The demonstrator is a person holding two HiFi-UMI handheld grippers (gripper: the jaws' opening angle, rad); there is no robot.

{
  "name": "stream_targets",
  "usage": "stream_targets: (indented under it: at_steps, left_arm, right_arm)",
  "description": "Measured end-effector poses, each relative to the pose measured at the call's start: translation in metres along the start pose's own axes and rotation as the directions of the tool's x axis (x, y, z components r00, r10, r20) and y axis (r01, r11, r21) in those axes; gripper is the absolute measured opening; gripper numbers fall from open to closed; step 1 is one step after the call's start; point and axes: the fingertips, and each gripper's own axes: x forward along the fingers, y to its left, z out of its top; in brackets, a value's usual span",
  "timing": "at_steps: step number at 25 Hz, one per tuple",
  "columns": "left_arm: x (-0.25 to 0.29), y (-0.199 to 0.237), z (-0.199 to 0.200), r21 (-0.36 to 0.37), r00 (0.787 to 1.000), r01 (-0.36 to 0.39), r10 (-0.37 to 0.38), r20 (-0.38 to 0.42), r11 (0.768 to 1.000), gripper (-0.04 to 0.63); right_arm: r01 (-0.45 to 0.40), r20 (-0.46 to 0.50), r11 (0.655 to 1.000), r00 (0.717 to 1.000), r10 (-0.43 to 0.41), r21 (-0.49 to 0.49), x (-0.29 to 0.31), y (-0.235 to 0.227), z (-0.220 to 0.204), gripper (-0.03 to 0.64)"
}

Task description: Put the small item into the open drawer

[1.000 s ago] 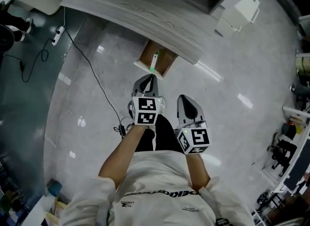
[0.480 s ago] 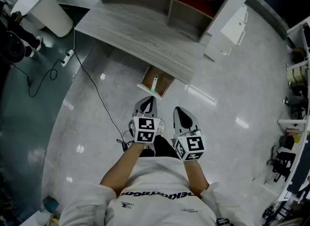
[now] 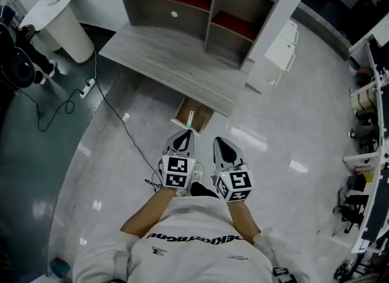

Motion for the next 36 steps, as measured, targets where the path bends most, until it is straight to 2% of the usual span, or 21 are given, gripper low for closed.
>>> stream_targets:
  at_steps: [9,20,24,36]
  left_arm:
    - [-0.027,-0.010,0.033,0.005,0.998,0.012,-0.012,0.064,1.000,0.015]
    - [-0.046,-0.009,0.057,0.011,0.990,-0.013,0.011,0.141,1.000,0.015]
    - [-0.051,-0.007,0.060,0.014,0.987,-0.030,0.027,0.159,0.999,0.015]
    - [-0.050,-0.016,0.057,0.036,0.985,-0.020,0.014,0.170,0.999,0.015]
  right_arm:
    - [0.011,0.055,1.000,0.998,-0.010,-0.022,-0.010,0.003,0.027,0.032]
    - [-0.008,0.100,0.998,0.995,0.015,-0.070,-0.010,0.013,0.048,0.032]
    - [-0.013,0.116,0.997,0.993,0.022,-0.079,-0.010,0.016,0.054,0.032]
    - [-0.018,0.126,0.995,0.992,0.030,-0.099,-0.013,0.017,0.055,0.032]
